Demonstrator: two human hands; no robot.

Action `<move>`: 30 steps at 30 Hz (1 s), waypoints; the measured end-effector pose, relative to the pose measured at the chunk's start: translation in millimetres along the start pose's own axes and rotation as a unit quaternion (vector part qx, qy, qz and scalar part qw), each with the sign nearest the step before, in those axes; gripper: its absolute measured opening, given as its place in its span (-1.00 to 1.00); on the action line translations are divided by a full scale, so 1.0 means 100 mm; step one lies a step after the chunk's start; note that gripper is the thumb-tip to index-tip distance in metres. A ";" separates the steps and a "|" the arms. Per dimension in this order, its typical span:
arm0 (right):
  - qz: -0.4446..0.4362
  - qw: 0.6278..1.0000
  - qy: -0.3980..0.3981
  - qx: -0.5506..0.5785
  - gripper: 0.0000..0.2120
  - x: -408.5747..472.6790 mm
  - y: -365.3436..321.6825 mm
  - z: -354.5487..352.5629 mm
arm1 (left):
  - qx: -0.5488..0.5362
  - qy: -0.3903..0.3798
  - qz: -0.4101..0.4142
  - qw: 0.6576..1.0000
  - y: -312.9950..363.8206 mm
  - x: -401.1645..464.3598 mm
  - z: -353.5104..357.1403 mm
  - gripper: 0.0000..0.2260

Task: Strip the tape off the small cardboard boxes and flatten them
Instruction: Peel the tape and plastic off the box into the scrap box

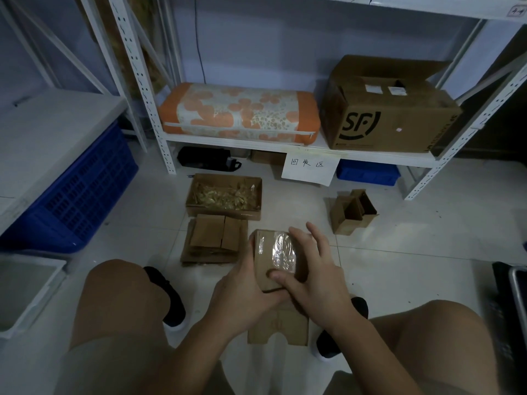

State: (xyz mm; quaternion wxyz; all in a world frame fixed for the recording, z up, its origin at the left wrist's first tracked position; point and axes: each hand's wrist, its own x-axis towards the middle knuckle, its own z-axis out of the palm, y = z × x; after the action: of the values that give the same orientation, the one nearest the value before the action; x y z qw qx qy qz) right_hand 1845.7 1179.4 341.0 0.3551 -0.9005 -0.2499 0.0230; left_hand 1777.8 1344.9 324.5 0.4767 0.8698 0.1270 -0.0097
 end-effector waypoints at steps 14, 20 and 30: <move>0.003 0.996 0.008 0.093 -0.82 0.00 -0.21 0.22 | 0.028 0.044 -0.013 0.999 -0.05 0.04 0.00 0.05; 0.019 0.998 0.042 0.041 -0.88 0.07 -0.17 0.19 | 0.033 0.026 -0.037 0.998 -0.10 0.03 0.00 0.10; 0.110 0.984 0.081 0.114 -0.89 0.03 -0.23 0.18 | 0.005 0.092 -0.016 0.996 -0.04 0.01 0.06 0.25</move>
State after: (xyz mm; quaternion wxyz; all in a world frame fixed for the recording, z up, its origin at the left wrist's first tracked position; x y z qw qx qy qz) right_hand 1834.4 1207.1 342.8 0.4695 -0.8752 -0.1152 0.0167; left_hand 1778.0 1342.4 317.6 0.4580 0.8675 0.1838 0.0618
